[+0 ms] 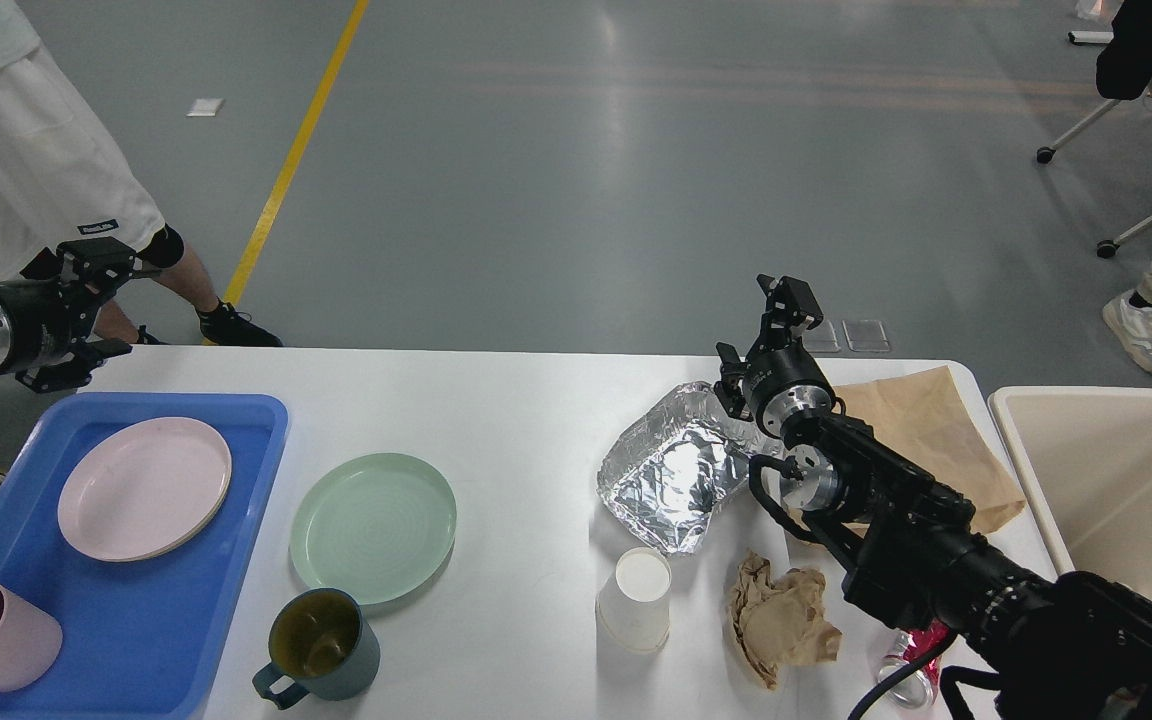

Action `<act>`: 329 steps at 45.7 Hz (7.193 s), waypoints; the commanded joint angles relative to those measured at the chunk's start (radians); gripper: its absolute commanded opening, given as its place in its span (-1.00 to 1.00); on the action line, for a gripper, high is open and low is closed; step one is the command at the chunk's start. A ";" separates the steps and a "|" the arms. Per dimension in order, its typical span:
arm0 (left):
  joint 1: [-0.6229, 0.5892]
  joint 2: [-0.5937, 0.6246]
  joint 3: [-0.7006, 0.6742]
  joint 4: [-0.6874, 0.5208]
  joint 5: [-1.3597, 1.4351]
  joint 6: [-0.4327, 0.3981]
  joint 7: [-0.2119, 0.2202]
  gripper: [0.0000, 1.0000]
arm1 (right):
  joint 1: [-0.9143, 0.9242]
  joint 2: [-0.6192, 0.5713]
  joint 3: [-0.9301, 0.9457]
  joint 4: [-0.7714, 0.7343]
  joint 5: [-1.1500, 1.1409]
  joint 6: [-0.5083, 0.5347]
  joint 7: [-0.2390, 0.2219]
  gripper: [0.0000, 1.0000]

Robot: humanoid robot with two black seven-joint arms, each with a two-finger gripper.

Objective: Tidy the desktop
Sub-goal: 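Move the left gripper away from the blue tray and raise it, then reach the left gripper down to the dark green mug and grasp it, then carry the dark green mug with the left gripper onto the blue tray, then release the mug and lift the left gripper toward the green plate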

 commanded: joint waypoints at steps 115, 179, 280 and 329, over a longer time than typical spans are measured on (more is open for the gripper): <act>-0.363 -0.469 0.797 -0.765 0.195 -0.201 -0.004 0.92 | 0.000 0.000 0.000 0.000 0.001 0.001 0.000 1.00; -0.332 -0.500 0.735 -0.761 0.194 -0.276 -0.004 -1.00 | 0.000 0.000 0.000 0.000 -0.001 0.000 0.000 1.00; -0.186 -0.056 0.749 -0.550 0.215 -0.276 0.002 -0.66 | 0.000 0.000 0.000 0.000 -0.001 0.000 0.000 1.00; -0.519 -0.205 0.884 -0.563 0.197 -0.276 -0.019 0.79 | 0.000 0.000 0.000 0.000 0.001 0.000 0.000 1.00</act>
